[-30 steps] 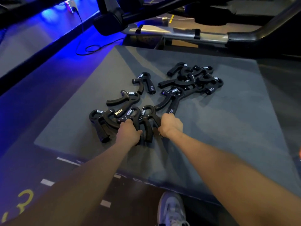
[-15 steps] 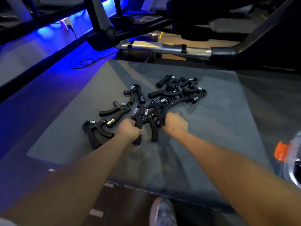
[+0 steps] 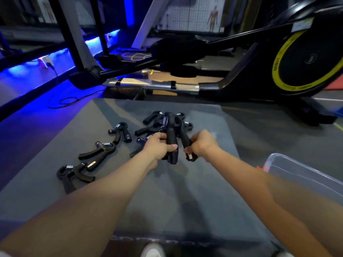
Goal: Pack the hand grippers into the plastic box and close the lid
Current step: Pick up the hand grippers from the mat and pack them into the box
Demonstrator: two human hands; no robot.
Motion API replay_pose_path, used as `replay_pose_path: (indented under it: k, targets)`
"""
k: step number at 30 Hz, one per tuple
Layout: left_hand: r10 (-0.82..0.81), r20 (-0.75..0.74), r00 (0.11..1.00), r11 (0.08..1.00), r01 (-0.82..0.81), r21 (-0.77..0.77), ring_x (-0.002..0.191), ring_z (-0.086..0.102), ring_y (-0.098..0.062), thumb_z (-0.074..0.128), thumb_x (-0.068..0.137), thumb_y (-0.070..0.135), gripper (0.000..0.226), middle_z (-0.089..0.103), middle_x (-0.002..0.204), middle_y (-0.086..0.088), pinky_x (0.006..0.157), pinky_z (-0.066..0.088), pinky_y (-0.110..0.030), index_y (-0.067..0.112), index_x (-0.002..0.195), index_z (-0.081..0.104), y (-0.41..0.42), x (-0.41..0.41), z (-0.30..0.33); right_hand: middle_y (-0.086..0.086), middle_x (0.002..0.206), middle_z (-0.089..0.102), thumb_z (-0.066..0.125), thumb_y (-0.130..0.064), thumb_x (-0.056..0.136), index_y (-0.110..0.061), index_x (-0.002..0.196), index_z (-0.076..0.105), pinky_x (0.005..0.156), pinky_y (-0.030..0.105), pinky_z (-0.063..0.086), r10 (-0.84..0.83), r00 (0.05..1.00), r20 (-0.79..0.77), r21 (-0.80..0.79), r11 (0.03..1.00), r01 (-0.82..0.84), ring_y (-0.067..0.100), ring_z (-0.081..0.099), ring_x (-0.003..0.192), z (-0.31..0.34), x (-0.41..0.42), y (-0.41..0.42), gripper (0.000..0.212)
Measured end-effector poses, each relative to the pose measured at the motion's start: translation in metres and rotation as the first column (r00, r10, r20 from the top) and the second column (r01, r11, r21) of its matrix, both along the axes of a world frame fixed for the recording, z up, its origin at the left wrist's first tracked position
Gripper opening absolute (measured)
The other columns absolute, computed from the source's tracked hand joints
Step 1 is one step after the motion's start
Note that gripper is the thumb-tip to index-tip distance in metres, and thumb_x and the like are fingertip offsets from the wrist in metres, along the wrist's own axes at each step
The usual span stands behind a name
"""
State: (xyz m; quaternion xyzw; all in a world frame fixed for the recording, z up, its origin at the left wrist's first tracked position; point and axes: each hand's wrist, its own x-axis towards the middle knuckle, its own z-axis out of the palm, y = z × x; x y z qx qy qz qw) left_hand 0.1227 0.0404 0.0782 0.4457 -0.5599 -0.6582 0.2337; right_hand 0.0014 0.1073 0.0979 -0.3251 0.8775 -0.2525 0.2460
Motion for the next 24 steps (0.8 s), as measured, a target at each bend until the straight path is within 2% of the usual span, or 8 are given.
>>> replay_pose_path:
  k: [3,6,10,13,16,19,22,24]
  targets:
    - [-0.037,0.030,0.999,0.998,0.039,-0.054,0.091,0.060,-0.028,0.067,0.077,-0.009,0.037,0.064,0.101,-0.016,0.067,0.051,-0.032,0.009,0.106,0.051,0.013,-0.016,0.004,0.010,0.093,0.070,0.078,-0.012,0.072,-0.013,0.078,0.065,0.087,0.040,0.056,-0.042,0.996,0.082,-0.068,0.997,0.047,0.028,0.069,0.090,-0.002,-0.009,0.013,0.015]
    - [-0.050,0.022,0.999,0.994,0.052,-0.098,0.090,0.060,-0.029,0.065,0.079,-0.009,0.041,0.062,0.103,-0.017,0.069,0.052,-0.033,0.000,0.116,0.051,0.023,-0.029,0.008,0.013,0.086,0.067,0.076,-0.006,0.071,-0.014,0.063,0.054,0.083,0.046,0.057,-0.065,0.984,0.168,-0.128,0.988,0.087,0.031,0.069,0.087,-0.003,-0.013,0.018,0.024]
    - [-0.076,0.043,0.996,0.987,0.081,-0.136,0.093,0.061,-0.028,0.062,0.082,-0.008,0.040,0.063,0.110,-0.022,0.087,0.052,-0.040,-0.006,0.120,0.051,0.033,-0.039,0.014,0.018,0.098,0.070,0.073,-0.005,0.075,-0.010,0.073,0.058,0.087,0.046,0.056,-0.053,0.978,0.203,-0.148,0.985,0.084,0.035,0.069,0.094,-0.004,-0.022,0.027,0.016]
    - [-0.122,0.041,0.992,0.983,0.126,-0.137,0.093,0.061,-0.027,0.058,0.085,-0.009,0.035,0.064,0.116,-0.027,0.087,0.051,-0.039,-0.008,0.120,0.054,0.044,-0.048,0.017,0.016,0.083,0.061,0.064,0.003,0.080,-0.008,0.075,0.056,0.085,0.047,0.056,0.004,0.980,0.197,-0.173,0.984,0.031,0.030,0.065,0.082,-0.005,-0.032,0.036,0.014]
    - [-0.125,0.011,0.992,0.987,0.126,-0.105,0.096,0.061,-0.028,0.056,0.086,-0.010,0.032,0.063,0.117,-0.026,0.095,0.050,-0.044,-0.008,0.118,0.056,0.048,-0.055,0.020,0.014,0.076,0.053,0.053,0.009,0.084,-0.006,0.078,0.054,0.069,0.036,0.054,0.079,0.961,0.266,-0.243,0.970,-0.013,0.024,0.053,0.075,0.000,-0.037,0.046,0.016]
    - [-0.133,-0.001,0.991,0.987,0.132,-0.089,0.098,0.062,-0.029,0.057,0.086,-0.008,0.030,0.066,0.111,-0.021,0.101,0.047,-0.051,-0.005,0.116,0.059,0.049,-0.060,0.025,0.006,0.071,0.054,0.052,0.011,0.084,-0.011,0.074,0.054,0.060,0.022,0.049,0.138,0.916,0.377,-0.303,0.953,-0.019,0.020,0.056,0.069,0.008,-0.041,0.059,0.024]
    - [-0.179,-0.020,0.984,0.982,0.177,-0.071,0.093,0.063,-0.028,0.056,0.087,-0.008,0.033,0.065,0.113,-0.022,0.092,0.052,-0.044,-0.004,0.119,0.058,0.053,-0.067,0.030,0.004,0.075,0.058,0.059,0.006,0.083,-0.010,0.089,0.061,0.062,0.017,0.050,0.169,0.880,0.443,-0.318,0.948,-0.023,0.014,0.059,0.070,0.013,-0.047,0.071,0.016]
    - [-0.201,-0.037,0.979,0.979,0.199,-0.047,0.086,0.063,-0.025,0.054,0.088,-0.007,0.034,0.064,0.113,-0.022,0.082,0.054,-0.034,-0.005,0.122,0.056,0.059,-0.073,0.033,0.005,0.079,0.061,0.067,0.000,0.081,-0.003,0.104,0.062,0.056,0.013,0.050,0.163,0.892,0.422,-0.313,0.949,-0.025,0.014,0.061,0.069,0.014,-0.052,0.077,0.024]
